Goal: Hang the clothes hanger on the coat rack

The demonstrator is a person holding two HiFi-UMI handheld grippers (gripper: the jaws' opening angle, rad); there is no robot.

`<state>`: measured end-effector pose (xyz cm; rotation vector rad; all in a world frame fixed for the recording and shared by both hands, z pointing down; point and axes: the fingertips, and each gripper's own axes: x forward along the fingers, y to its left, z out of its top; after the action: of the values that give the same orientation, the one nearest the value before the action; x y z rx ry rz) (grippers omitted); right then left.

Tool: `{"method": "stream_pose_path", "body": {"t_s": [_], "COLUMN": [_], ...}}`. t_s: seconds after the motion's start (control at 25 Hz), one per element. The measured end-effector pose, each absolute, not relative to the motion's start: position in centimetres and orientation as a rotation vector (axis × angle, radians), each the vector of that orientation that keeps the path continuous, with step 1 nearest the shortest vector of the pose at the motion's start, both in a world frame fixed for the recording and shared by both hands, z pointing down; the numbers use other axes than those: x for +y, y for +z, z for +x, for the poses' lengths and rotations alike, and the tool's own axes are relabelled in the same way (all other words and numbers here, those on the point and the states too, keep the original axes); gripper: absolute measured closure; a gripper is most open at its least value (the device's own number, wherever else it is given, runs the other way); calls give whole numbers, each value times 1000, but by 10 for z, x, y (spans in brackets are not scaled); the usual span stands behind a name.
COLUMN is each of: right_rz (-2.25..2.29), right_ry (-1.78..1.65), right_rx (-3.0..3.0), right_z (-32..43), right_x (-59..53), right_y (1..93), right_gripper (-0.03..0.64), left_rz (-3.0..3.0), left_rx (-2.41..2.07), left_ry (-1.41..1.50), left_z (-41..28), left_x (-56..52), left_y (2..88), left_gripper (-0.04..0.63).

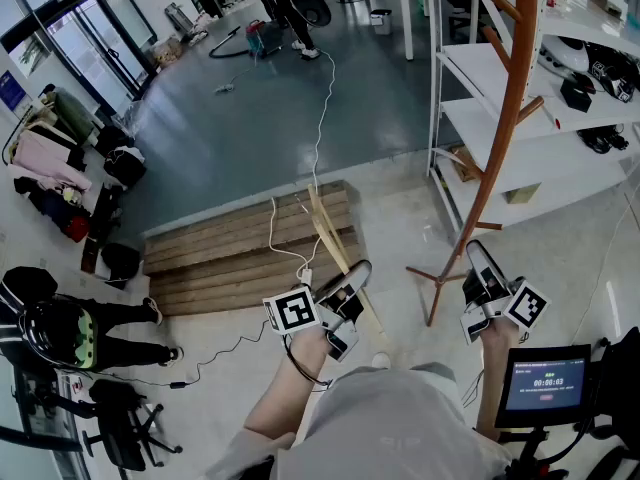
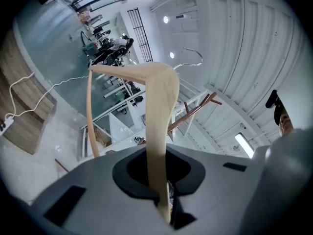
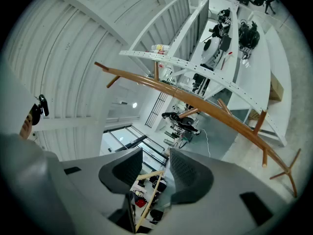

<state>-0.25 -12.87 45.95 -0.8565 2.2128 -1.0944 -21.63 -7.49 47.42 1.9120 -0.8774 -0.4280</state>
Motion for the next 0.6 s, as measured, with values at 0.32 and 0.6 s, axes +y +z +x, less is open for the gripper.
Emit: {"method": "stream_pose_path", "body": {"t_s": [0.32, 0.6], "right_rz": [-831, -803], "right_ry": [-1037, -1016], "right_rx": [2267, 2261], "right_z": [-19, -17], "right_x": [-163, -190], "right_y": [413, 383], "right_gripper": [434, 434], "left_rz": [2070, 2204], "left_rx": [-771, -716], "left_ry": [-379, -368], "left_z": [-176, -145], "left_x": [-110, -143], "left_y": [406, 333], "left_gripper": [567, 568]}}
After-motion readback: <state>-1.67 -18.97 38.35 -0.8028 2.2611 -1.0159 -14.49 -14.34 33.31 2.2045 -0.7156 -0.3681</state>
